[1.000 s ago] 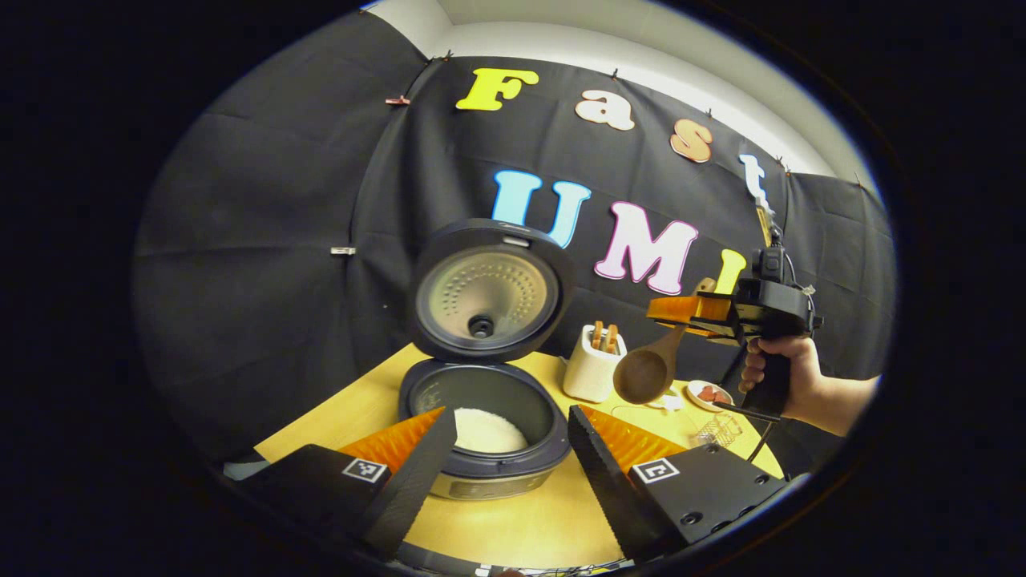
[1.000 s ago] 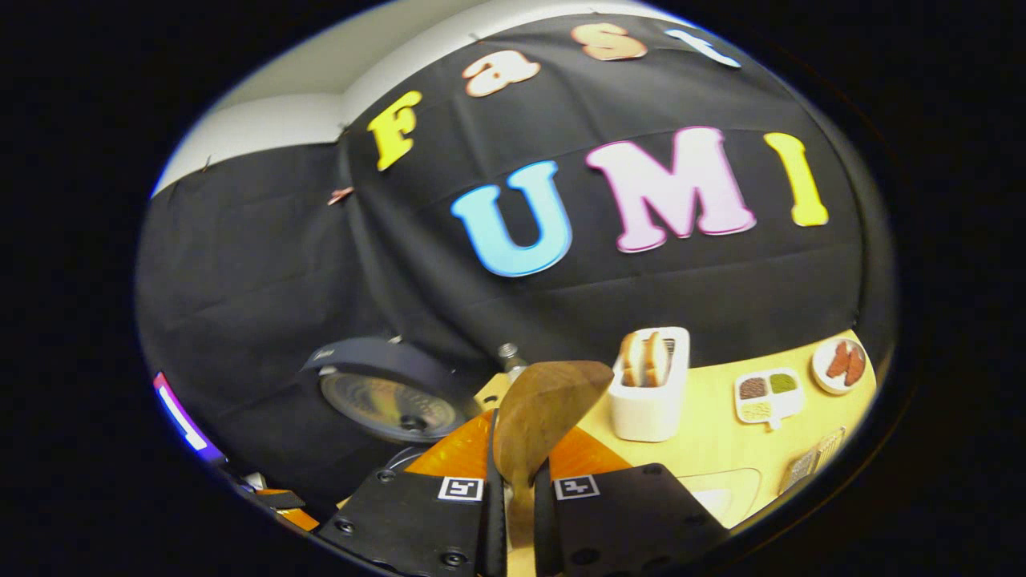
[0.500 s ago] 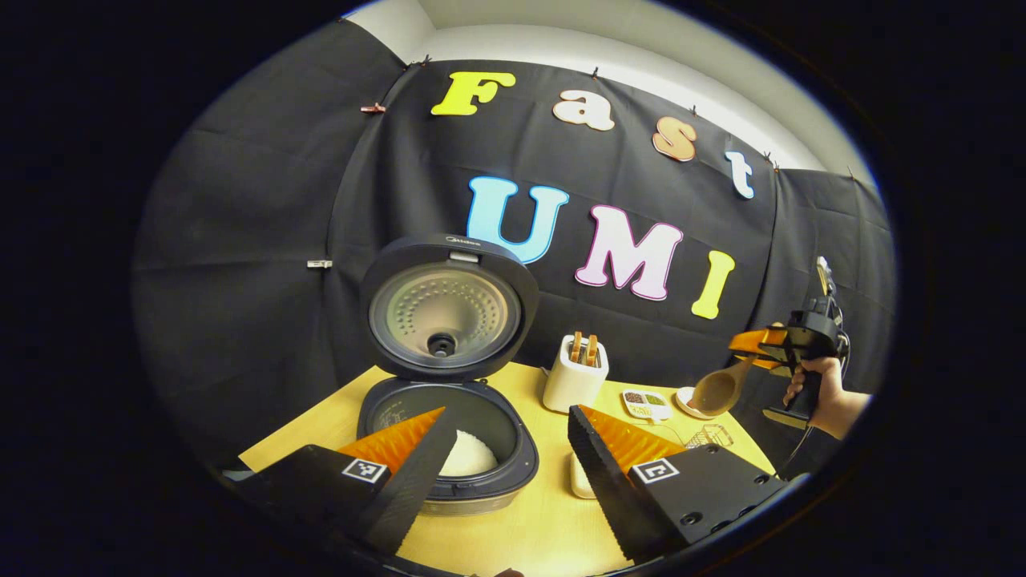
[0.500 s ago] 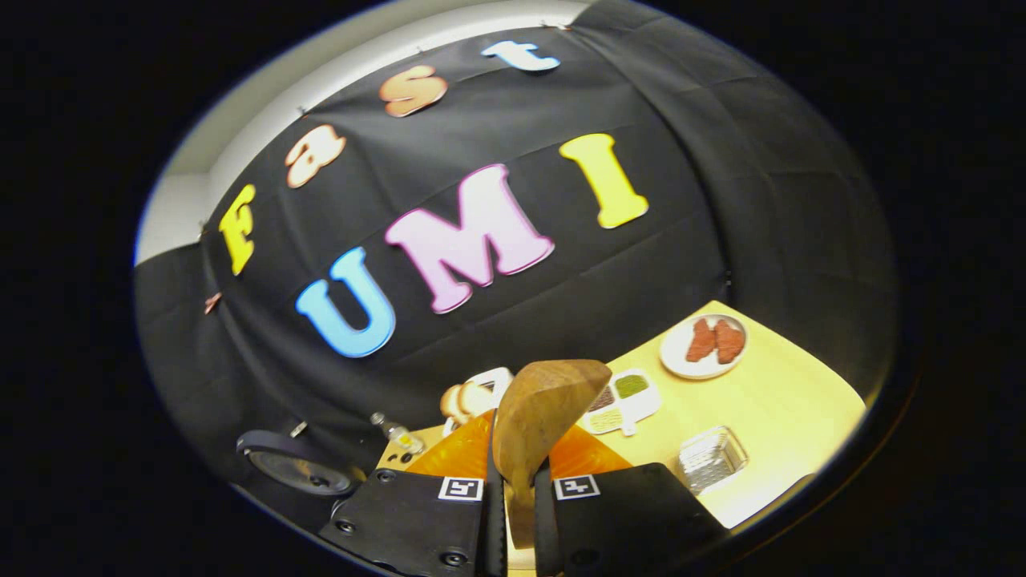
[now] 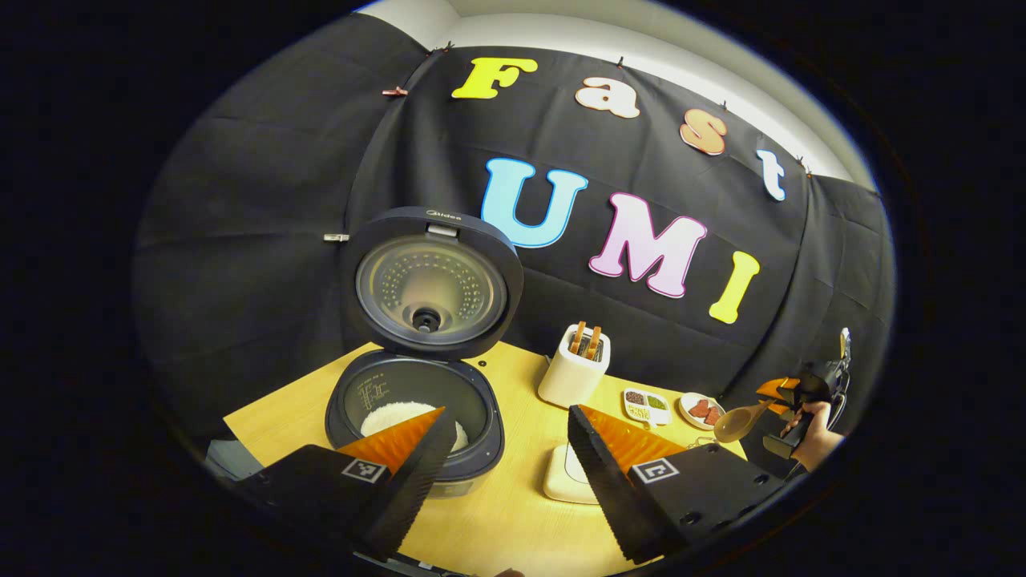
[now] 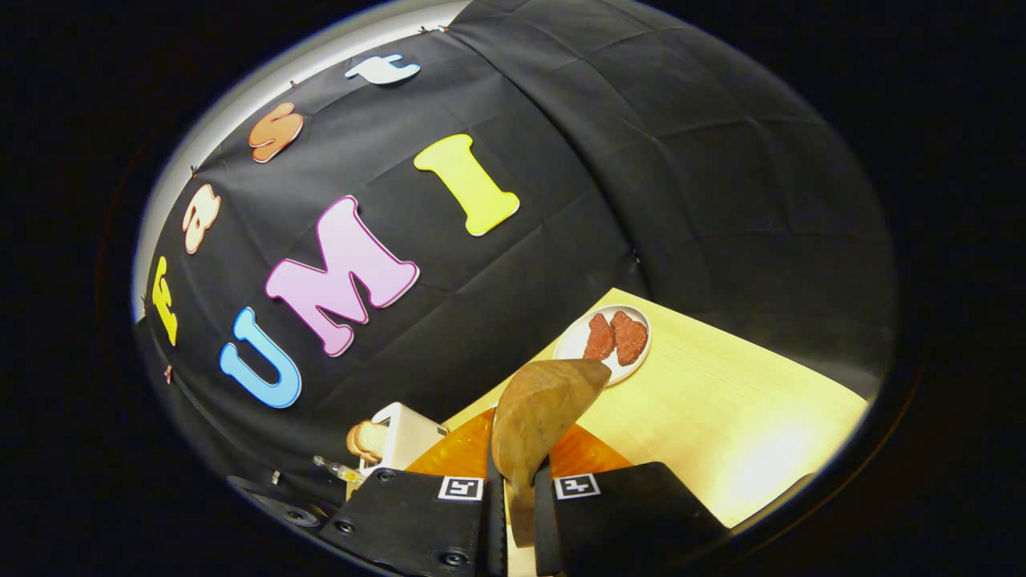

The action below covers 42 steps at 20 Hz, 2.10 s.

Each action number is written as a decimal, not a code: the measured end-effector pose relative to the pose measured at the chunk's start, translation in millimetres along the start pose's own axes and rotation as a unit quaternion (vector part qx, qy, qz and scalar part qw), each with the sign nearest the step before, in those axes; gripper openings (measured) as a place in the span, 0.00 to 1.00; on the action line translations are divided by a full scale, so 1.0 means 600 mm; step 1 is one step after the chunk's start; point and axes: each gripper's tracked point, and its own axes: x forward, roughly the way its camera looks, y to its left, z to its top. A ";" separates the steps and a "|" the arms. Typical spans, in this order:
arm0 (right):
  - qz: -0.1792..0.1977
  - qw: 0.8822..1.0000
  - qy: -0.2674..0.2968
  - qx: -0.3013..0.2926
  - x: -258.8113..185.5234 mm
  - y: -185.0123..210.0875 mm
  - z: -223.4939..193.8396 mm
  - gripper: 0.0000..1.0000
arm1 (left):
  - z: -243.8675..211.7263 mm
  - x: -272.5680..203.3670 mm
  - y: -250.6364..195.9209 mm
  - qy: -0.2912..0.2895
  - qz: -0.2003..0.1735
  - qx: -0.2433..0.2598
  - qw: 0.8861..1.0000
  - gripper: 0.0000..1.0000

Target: Close the left gripper, press the button to open the rice cooker; take a wooden spoon from the chopstick holder with the right hand, scoop a spoonful of rice and pour it into the rice cooker, then put the wooden spoon back into the chopstick holder.

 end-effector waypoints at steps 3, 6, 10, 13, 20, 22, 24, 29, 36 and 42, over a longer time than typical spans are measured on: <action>0.000 1.000 0.023 -0.013 0.037 -0.027 -0.023 0.18 | -0.003 -0.008 -0.025 -0.005 0.029 0.011 1.000 0.95; -0.009 0.999 0.020 -0.033 0.067 -0.059 -0.031 0.18 | -0.007 -0.019 -0.049 -0.010 0.054 0.022 0.998 0.95; -0.002 0.998 0.052 -0.044 0.084 -0.084 -0.068 0.18 | -0.015 -0.037 -0.079 -0.020 0.079 0.033 0.996 0.95; -0.003 0.996 0.069 -0.063 0.103 -0.099 -0.103 0.18 | -0.023 -0.038 -0.088 -0.019 0.093 0.023 0.995 0.95; -0.004 0.992 0.089 -0.086 0.117 -0.097 -0.150 0.20 | 0.040 -0.042 -0.076 -0.060 0.115 0.030 0.991 0.95; 0.002 0.992 0.087 -0.094 0.105 -0.093 -0.152 0.21 | 0.075 -0.038 -0.058 -0.083 0.123 0.041 0.988 0.95; 0.003 0.991 0.083 -0.101 0.096 -0.089 -0.151 0.25 | 0.111 -0.033 -0.036 -0.105 0.133 0.057 0.984 0.95; -0.014 0.990 0.065 -0.127 0.015 -0.091 -0.128 0.70 | 0.197 -0.022 0.018 -0.164 0.128 0.080 0.975 0.95; -0.048 0.985 0.011 -0.166 -0.109 -0.081 -0.113 0.98 | 0.276 0.039 0.112 -0.198 0.102 0.105 0.969 0.95; -0.037 0.979 -0.004 -0.201 -0.207 -0.025 -0.167 0.98 | 0.332 0.131 0.143 -0.222 0.075 0.114 0.965 0.94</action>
